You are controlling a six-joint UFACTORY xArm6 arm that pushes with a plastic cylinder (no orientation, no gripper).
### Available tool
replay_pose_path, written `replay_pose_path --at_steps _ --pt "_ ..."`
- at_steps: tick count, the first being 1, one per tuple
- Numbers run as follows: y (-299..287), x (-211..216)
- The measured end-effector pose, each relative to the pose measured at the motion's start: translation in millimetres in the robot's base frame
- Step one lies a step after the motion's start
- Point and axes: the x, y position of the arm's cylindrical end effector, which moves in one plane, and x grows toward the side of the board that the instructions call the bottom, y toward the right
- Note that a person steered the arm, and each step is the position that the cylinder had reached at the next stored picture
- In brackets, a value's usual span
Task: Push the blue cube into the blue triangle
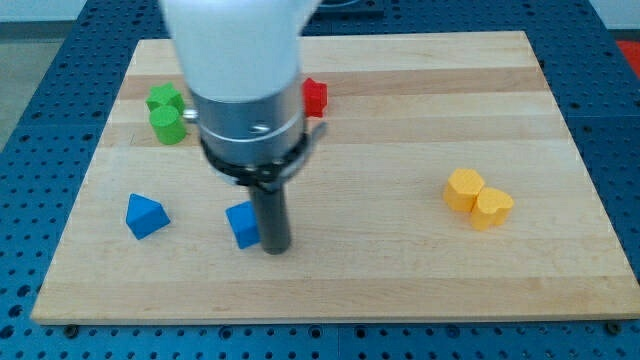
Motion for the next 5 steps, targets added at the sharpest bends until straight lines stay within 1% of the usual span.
replay_pose_path --at_steps 1,2,3,4,5 --pt "-46.8 -7.4" --pt "-39.1 -3.1" --pt "1.6 -8.6" --pt "13.2 -35.3" --pt "-8.3 -46.6"
